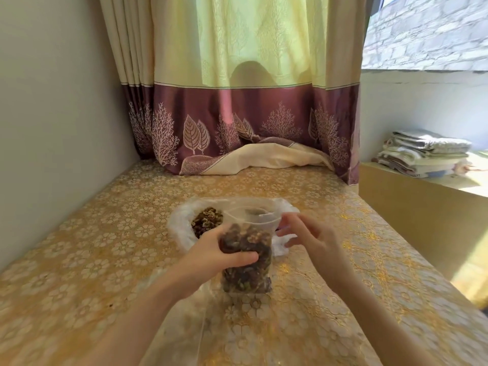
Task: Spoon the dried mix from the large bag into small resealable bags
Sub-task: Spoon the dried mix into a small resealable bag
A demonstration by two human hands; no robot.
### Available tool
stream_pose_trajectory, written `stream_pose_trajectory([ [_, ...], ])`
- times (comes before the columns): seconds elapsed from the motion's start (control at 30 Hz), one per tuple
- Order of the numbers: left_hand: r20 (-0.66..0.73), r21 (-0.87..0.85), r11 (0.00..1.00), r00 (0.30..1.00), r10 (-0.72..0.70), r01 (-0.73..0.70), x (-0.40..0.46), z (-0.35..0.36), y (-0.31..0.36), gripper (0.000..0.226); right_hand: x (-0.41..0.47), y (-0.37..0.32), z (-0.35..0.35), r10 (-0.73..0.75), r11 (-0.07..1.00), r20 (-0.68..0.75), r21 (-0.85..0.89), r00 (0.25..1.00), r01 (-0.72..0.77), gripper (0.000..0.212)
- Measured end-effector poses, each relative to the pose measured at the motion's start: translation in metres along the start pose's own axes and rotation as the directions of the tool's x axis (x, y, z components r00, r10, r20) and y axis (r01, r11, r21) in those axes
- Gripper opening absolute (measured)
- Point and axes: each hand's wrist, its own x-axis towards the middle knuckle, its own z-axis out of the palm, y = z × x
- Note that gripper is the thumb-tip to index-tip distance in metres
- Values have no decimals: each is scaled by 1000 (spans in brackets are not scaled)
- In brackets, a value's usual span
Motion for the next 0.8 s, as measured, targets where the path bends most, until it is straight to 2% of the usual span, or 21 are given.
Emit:
stream_pose_trajectory([
  [0.03, -7, 11, 999, 999, 33, -33, 0, 0, 2, 56, -2, -2, -1, 34, 995, 111, 87, 993, -43, 29],
  [0.07, -20, 25, 998, 998, 62, -61, -1, 0, 3, 56, -5, -2, -1, 50, 992, 193, 102, 980, -71, 33],
  [0.2, 6, 81, 995, 998, 56, -57, -12, 1, -12, 58, -19, 8, 5, 116, 993, 366, -14, 923, -119, 32],
  [0.33, 2, 46, 999, 1000, 28, -28, -21, 3, -20, 56, -26, 12, 13, 154, 988, 372, -69, 915, -138, 40],
  [0.43, -71, 54, 997, 995, 63, -60, -18, 4, -9, 48, -22, 3, 17, 114, 993, 338, -10, 934, -117, 40],
  [0.6, -69, 27, 985, 983, 171, -169, -19, 1, 5, 59, -14, -12, 8, 11, 993, 347, 109, 938, -52, 40],
  [0.7, -4, -42, 996, 997, 82, -82, -30, 8, -11, 66, -24, -4, 7, 95, 987, 479, 69, 873, -146, 50],
  [0.8, -19, -1, 999, 999, 44, -44, -33, 11, -17, 55, -34, 2, 12, 170, 981, 478, -3, 862, -193, 39],
])
